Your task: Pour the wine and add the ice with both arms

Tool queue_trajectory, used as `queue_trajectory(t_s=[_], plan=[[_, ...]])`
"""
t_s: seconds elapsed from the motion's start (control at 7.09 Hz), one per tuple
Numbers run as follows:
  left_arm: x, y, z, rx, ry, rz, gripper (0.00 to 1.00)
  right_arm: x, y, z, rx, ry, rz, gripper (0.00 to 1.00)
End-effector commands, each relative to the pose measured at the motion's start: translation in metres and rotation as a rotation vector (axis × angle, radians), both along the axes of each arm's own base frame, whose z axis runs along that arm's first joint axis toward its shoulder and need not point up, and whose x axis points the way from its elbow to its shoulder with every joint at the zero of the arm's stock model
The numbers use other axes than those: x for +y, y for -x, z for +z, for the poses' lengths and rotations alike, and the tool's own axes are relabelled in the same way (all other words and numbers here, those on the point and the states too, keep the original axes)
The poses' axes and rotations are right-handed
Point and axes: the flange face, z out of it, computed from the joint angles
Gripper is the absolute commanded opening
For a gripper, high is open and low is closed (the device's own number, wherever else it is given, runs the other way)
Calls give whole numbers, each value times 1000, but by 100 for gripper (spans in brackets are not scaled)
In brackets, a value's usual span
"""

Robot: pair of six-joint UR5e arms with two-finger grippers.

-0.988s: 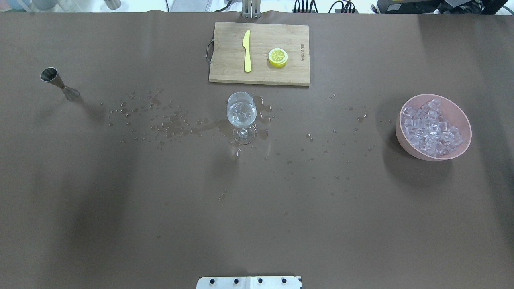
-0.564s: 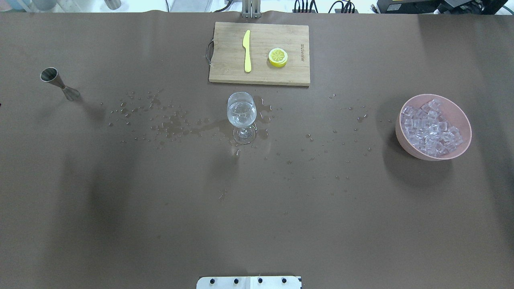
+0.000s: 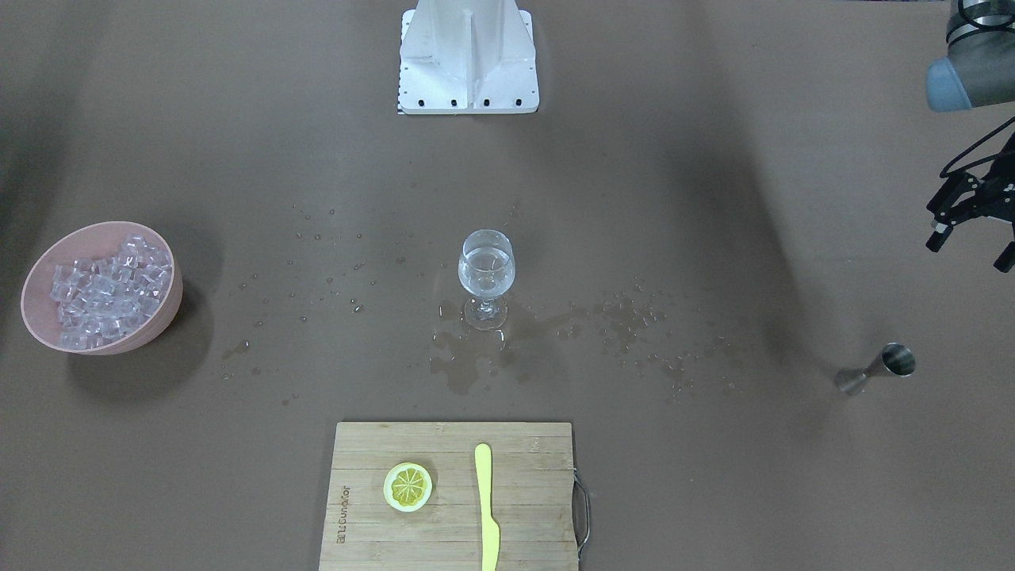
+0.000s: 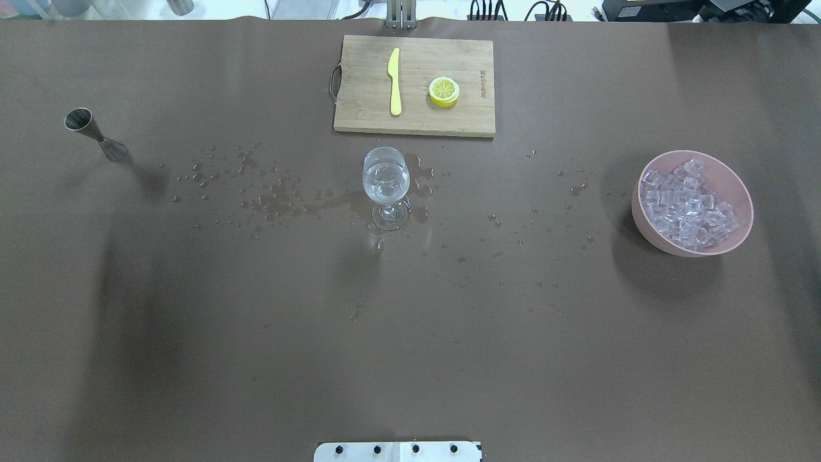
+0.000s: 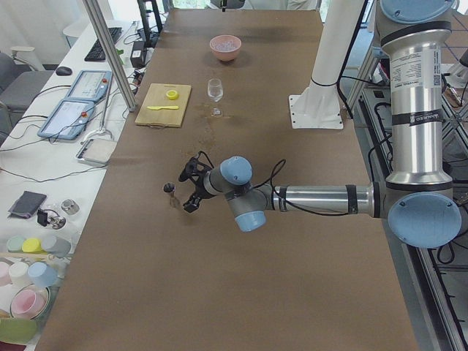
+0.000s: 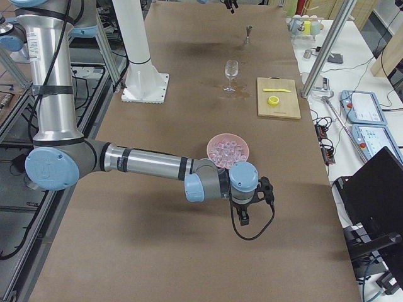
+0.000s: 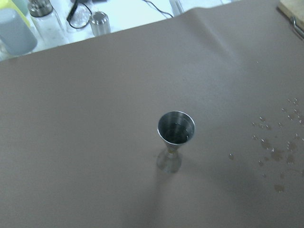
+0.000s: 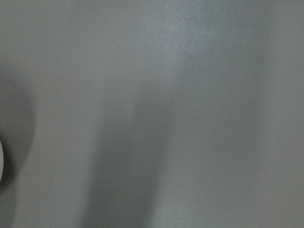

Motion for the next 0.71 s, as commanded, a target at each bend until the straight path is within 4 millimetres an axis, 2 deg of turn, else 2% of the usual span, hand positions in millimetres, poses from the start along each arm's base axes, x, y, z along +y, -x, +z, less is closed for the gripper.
queue_trajectory(t_s=[0.0, 0.14, 0.28, 0.56], plan=[[0, -21, 13, 36, 27, -53, 98, -1, 1, -2, -1, -3, -2, 100], [-1, -53, 10, 42, 31, -98, 98, -1, 3, -2, -1, -3, -5, 100], [-1, -68, 14, 26, 25, -107, 98, -2, 3, -1, 0, -2, -6, 100], [-14, -74, 14, -2, 4, -176, 98, -2, 5, -1, 0, -2, -9, 100]])
